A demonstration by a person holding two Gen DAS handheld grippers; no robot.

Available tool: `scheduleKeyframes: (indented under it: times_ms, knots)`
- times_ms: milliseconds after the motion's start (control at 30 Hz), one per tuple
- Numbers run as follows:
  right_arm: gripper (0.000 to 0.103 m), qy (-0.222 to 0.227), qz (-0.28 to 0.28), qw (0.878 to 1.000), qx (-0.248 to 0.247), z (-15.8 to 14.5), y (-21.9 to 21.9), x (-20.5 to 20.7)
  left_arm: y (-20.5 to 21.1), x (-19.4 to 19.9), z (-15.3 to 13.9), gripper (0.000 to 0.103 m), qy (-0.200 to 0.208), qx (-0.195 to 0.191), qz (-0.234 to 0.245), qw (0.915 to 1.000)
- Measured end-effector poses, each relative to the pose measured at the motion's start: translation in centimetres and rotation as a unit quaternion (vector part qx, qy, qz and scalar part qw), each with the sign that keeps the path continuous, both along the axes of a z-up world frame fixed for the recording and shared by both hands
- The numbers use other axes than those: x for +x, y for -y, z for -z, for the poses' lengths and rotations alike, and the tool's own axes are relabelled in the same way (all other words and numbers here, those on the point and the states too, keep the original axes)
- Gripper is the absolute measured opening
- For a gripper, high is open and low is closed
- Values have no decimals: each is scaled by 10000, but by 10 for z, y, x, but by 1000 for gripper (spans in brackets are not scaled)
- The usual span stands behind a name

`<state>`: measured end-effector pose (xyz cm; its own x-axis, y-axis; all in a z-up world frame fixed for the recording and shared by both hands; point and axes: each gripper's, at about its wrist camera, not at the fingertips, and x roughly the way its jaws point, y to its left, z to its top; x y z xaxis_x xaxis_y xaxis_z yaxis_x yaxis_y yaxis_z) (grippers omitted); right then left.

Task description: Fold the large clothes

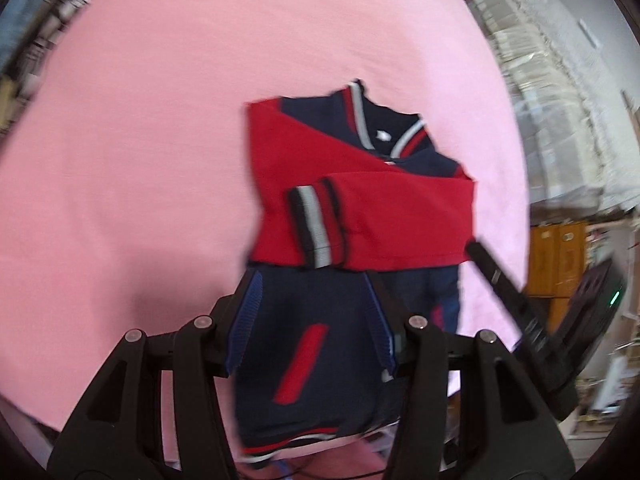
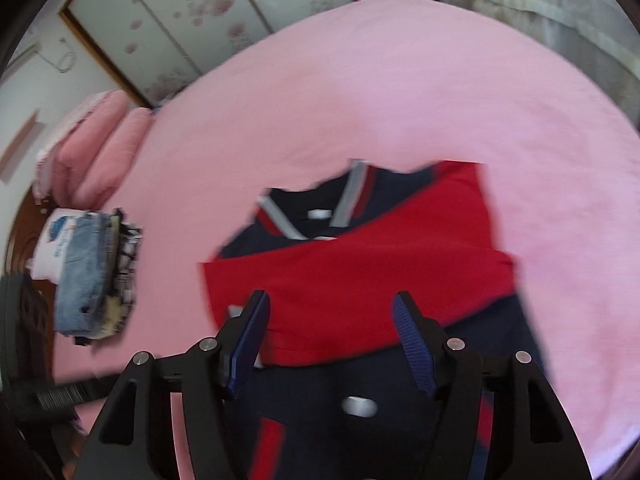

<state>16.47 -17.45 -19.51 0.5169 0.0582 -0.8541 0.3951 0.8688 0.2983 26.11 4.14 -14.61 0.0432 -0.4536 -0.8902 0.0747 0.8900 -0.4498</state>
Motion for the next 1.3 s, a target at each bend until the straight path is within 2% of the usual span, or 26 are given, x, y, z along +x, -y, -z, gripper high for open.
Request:
scheduleKeyframes:
  times_ms: [200,267,367,433,500,533,600,700,800,867,933,1033,1100,1167,1200,1267,1300]
  knots:
    - [65,-255,315,9992,70,11,51,-30,33,10,32,45,-415,124,-249,9988]
    - [65,-278,321,9991,11,11,64,-33,44,13,44,34,-588,180,-287,9977]
    - [65,-291,316,9991,41,11,82,-33,57,15,57,28,-687,240,-434,9964]
    - [65,-305,266,9991,96,10,89,-28,66,17,64,23,-650,444,-511,9956]
    - [65,-262,120,9995,105,5,96,-22,74,19,71,5,-631,688,-580,9939]
    - [65,-222,22,9997,77,3,99,-19,75,19,72,0,-626,755,-584,9935]
    - [65,-164,-217,9996,29,-2,102,-12,81,22,68,0,-520,950,-580,9924]
    - [65,-87,-559,9984,-24,-7,104,2,92,29,43,0,67,1314,-542,9898]
    - [65,-76,-834,9965,-42,-6,105,15,96,36,28,0,306,1395,-526,9884]
    - [65,-127,-936,9955,-47,-3,106,22,94,42,30,0,164,1335,-683,9886]
    - [65,-151,-904,9958,82,0,110,27,94,44,44,0,-262,1233,-659,9898]
    - [65,-181,-844,9960,225,5,114,30,76,36,61,0,-674,1241,-900,9859]
    - [65,-228,-853,9957,283,8,115,30,70,32,74,6,-948,1089,-1096,9834]
    - [65,-290,-917,9948,326,12,116,30,71,26,89,43,-1264,798,-1243,9809]
    - [65,-316,-943,9945,335,14,116,30,74,24,93,50,-1319,525,-1314,9811]
    - [65,-345,-1003,9938,331,16,118,29,81,22,97,68,-1327,328,-1346,9814]
    - [65,-347,-1021,9936,336,17,119,28,85,21,99,69,-1311,329,-1308,9821]
